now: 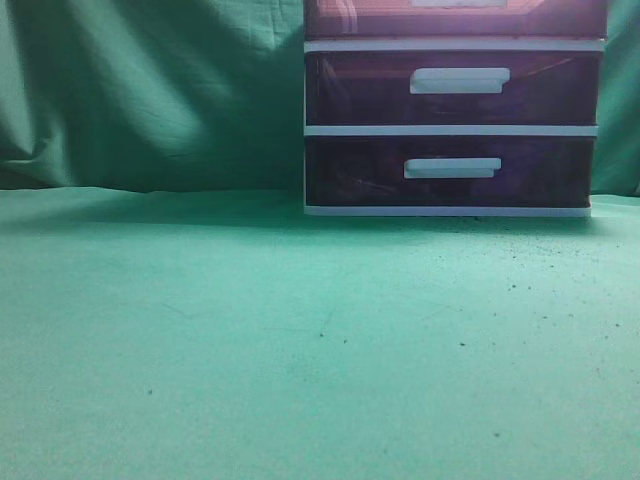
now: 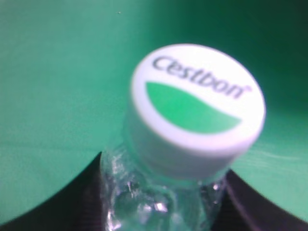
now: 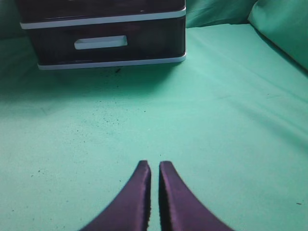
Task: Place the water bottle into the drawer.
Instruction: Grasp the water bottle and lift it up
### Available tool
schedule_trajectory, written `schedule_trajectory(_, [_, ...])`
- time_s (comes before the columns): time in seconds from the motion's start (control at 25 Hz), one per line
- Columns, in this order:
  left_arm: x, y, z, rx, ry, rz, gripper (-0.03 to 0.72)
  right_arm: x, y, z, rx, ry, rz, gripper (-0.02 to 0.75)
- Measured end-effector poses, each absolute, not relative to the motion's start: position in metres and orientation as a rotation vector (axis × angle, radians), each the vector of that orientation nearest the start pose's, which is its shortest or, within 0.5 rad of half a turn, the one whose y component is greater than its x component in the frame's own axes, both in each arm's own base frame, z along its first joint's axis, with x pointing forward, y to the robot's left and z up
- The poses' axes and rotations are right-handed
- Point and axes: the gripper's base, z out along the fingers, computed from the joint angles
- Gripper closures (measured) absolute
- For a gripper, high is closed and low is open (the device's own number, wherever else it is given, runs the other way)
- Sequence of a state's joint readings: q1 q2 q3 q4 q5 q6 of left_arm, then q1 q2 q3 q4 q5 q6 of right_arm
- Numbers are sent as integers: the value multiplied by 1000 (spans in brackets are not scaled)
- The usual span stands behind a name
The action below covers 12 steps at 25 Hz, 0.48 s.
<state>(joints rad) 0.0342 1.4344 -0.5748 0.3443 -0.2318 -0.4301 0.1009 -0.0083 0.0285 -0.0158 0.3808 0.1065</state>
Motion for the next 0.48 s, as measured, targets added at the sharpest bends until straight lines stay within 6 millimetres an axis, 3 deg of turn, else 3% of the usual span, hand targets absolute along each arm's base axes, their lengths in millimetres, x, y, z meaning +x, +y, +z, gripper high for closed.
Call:
schedule_trajectory(0.16, [272, 1, 201, -31, 2120, -107, 438, 52, 5, 170, -5, 1886, 126, 690])
schedule_trajectory(0.32, [268, -1, 208, -29, 2112, -121, 423, 52, 5, 170, -5, 1886, 126, 690])
schedule_trajectory(0.48, [256, -22, 236, 78, 2037, -173, 423, 52, 5, 170, -5, 1886, 126, 690])
